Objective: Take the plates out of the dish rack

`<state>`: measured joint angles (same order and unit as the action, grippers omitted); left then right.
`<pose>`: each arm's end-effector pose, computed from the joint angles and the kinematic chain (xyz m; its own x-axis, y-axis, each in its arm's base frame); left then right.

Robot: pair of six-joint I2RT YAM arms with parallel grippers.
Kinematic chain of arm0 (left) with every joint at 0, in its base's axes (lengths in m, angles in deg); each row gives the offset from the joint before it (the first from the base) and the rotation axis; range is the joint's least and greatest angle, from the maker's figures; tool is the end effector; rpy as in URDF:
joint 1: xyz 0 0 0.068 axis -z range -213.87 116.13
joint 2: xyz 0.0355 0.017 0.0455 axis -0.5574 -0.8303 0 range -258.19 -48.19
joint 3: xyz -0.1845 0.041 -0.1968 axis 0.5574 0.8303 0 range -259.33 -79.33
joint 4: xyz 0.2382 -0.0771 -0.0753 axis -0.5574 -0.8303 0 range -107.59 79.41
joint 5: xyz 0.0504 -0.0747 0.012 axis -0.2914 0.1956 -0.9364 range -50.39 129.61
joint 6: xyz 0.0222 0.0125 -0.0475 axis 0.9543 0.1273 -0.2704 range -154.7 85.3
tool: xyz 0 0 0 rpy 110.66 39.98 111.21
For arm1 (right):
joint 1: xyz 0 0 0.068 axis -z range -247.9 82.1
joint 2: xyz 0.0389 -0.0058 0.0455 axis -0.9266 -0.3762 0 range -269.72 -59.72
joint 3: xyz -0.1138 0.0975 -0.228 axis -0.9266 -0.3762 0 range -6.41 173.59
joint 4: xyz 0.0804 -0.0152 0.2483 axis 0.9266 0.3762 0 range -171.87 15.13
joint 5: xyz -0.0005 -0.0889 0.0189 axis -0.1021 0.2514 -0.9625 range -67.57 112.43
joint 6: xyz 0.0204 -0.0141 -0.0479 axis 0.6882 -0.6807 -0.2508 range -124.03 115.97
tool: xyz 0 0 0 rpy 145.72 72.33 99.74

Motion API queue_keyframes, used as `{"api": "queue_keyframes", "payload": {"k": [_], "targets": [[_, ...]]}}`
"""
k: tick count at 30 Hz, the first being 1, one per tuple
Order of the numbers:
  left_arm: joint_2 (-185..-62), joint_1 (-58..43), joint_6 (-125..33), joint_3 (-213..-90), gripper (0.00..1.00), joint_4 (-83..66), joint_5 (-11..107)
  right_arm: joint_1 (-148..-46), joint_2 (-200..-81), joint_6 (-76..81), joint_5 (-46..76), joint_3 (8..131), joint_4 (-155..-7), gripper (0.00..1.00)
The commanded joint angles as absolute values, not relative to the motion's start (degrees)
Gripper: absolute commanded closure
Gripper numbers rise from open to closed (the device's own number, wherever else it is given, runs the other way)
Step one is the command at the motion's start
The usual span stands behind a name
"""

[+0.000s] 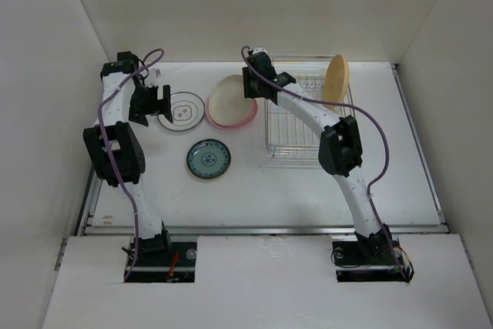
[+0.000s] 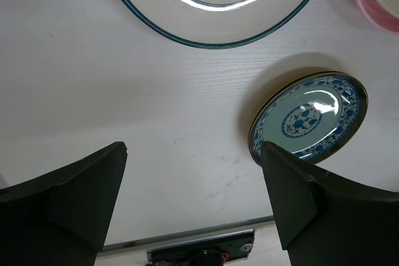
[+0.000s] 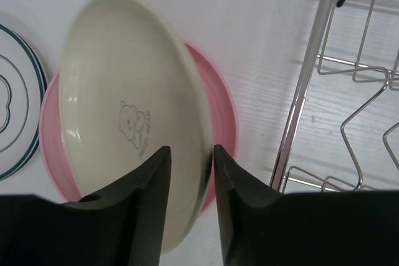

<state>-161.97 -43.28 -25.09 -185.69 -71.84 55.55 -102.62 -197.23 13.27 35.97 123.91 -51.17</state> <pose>0.4126 0.0584 0.2822 -0.9158 0.0109 -0.4015 0.0956 0.9768 -0.1915 0.4577 0.3069 0.2539 -0.6015 -0.0650 -0.7962 -0.2336 0.9674 0.0975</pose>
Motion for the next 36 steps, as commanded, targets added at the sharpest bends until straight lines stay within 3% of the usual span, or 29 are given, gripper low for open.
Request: {"api": "queue_keyframes", "payload": {"k": [1, 5, 9, 14, 20, 27, 36], "targets": [[-161.7, -43.3, -23.9, -186.8, 0.14, -74.2, 56.4, -102.0, -195.4, 14.4, 31.8, 124.9, -49.9, 0.59], [-161.7, -43.3, -23.9, -187.3, 0.14, -75.4, 56.9, -102.0, -192.8, 14.4, 33.9, 124.4, -47.0, 0.35], [-161.1, -43.3, -23.4, -188.0, 0.13, -76.1, 57.5, -102.0, -186.0, 13.9, 39.0, 121.3, -46.4, 0.30], [-160.1, -43.3, -23.4, -188.0, 0.13, -76.6, 57.5, -102.0, -175.8, 11.8, 50.7, 116.7, -43.6, 0.30], [-159.0, -43.3, -23.4, -186.9, 0.13, -76.6, 57.5, -93.1, -166.2, 12.4, 61.4, 112.3, -37.6, 0.23], [-157.1, -43.3, -23.4, -185.2, 0.10, -75.5, 58.1, -83.8, -167.4, 14.2, 60.4, 111.4, -36.8, 0.23], [-150.9, -43.3, -20.2, -184.2, 0.08, -75.9, 56.7, -83.8, -164.2, 17.9, 56.3, 113.1, -35.1, 0.18]]}}
